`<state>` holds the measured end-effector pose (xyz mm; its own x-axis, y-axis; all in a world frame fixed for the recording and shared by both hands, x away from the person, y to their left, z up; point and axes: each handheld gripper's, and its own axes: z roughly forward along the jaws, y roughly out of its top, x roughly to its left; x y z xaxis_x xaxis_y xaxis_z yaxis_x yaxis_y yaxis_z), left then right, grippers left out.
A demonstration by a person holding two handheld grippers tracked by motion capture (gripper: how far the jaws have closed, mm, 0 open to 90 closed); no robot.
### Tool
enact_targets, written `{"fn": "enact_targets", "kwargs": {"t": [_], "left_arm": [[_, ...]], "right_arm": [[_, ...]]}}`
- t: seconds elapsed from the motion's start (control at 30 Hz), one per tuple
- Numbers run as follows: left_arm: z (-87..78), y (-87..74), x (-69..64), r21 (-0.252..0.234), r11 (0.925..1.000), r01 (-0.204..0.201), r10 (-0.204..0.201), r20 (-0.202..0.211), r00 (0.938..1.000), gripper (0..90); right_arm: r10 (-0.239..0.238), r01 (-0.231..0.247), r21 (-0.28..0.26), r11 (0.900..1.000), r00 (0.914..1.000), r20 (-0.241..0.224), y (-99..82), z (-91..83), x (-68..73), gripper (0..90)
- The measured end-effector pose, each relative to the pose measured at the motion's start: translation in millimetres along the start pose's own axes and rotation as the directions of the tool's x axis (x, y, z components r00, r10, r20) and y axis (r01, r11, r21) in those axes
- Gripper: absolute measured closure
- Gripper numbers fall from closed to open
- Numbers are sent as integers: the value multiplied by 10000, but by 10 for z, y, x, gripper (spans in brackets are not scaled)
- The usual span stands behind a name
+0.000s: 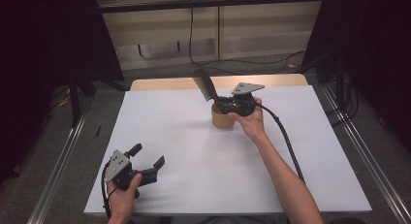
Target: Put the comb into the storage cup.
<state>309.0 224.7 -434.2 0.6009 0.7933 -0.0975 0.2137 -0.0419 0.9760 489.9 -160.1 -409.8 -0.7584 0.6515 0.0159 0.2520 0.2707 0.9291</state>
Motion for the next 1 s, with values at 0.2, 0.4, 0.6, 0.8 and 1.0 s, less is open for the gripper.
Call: {"fn": "enact_targets", "kwargs": {"t": [0.2, 0.4, 0.6, 0.8, 1.0], "left_arm": [[-1, 0, -1, 6, 10000, -6, 6, -4, 10000, 36], [2, 1, -4, 20, 10000, -33, 33, 47, 10000, 36], [-3, 0, 4, 24, 10000, -16, 16, 15, 10000, 36], [-8, 7, -3, -8, 10000, -40, 40, 44, 10000, 36], [-7, 7, -3, -55, 10000, 29, -29, 47, 10000, 36]], "right_arm": [[8, -8, 42, 10000, 10000, 41, -34, -31, 8, 730], [-116, 106, 526, 9986, 9998, 185, -101, -7, 32, 730], [24, -36, 558, 9984, 9998, 220, -141, 3, 38, 726], [1, -24, 725, 9974, 9995, 322, -128, -20, 52, 715], [182, -202, 719, 9972, 9994, 279, -133, -22, 58, 670]]}}
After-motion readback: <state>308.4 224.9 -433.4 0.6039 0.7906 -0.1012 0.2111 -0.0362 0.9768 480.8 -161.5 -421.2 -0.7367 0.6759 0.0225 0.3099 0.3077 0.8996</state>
